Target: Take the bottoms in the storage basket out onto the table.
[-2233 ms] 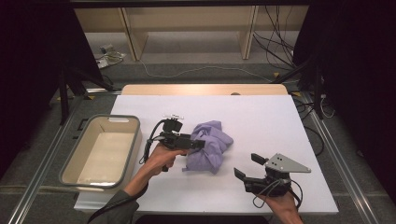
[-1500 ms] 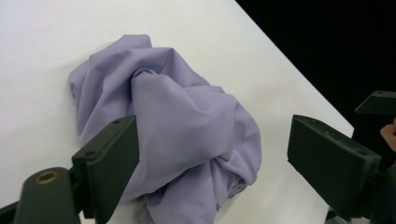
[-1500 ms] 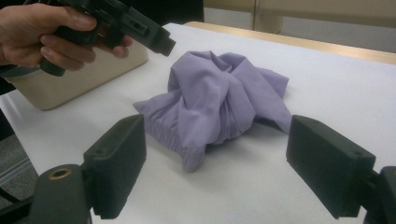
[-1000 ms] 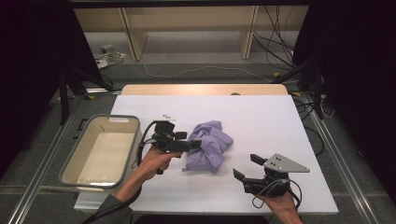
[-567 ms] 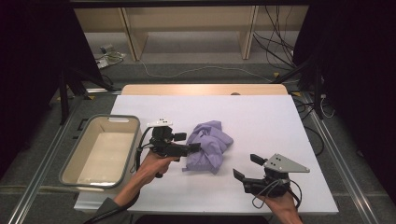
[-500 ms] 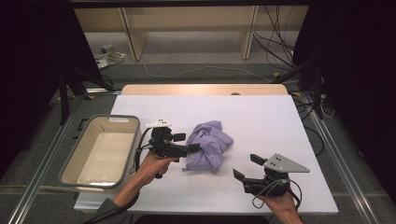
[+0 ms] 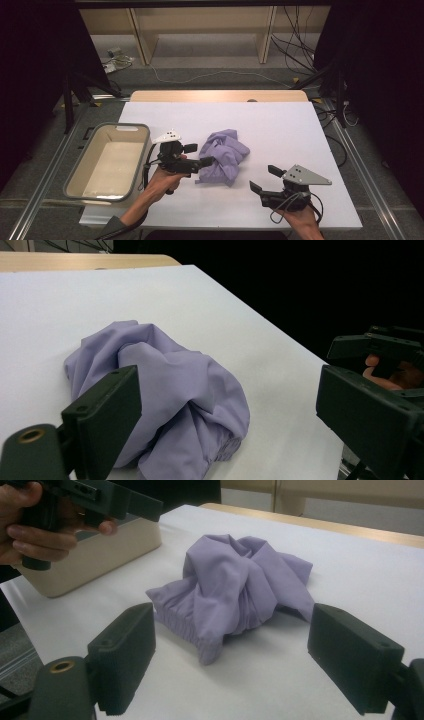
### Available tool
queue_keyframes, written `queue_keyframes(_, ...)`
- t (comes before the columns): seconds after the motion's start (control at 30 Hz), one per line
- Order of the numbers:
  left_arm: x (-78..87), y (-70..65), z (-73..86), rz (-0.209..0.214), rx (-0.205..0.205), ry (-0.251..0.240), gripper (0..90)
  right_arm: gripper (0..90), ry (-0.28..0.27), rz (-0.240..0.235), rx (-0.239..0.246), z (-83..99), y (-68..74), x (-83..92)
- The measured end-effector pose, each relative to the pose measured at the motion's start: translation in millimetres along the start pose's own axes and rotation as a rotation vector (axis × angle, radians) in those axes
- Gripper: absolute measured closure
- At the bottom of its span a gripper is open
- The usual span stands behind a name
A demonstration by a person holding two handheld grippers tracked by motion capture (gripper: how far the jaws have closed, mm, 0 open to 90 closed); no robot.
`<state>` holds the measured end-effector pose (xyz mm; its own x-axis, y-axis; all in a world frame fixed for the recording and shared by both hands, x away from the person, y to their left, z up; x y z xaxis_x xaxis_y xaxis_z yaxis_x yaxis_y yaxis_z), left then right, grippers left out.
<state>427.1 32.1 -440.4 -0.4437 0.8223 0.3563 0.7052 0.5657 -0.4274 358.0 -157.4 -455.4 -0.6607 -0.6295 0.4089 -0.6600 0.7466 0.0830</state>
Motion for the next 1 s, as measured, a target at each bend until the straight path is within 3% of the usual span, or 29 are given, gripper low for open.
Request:
queue_keyframes(0.4,20.4,-3.5,5.8,0.019,-0.033,-0.053,10.6,20.0,-0.016,-0.006,-0.032,-1.4,-3.5,1.7)
queue_keyframes(0.77,44.6,-1.8,23.9,0.002,-0.076,-0.075,9.8,19.1,-0.030,-0.003,-0.033,-3.0,-5.3,2.6)
queue_keyframes(1.0,56.9,-3.4,25.0,-0.017,-0.117,-0.108,8.1,18.0,-0.039,-0.006,-0.052,-3.3,-6.7,2.6)
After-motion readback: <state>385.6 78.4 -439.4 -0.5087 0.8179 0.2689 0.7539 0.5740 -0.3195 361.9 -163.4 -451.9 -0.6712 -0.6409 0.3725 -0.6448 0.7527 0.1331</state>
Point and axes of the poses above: each handheld gripper's, and its own axes: x roughly backward along the jaws, z roughly out of its underside, y roughly to its left, the point moved 10 cm from there along -x, roughly forward along the jaws, and after that the axes turned 2 degrees about x, right-handed, at the moved point
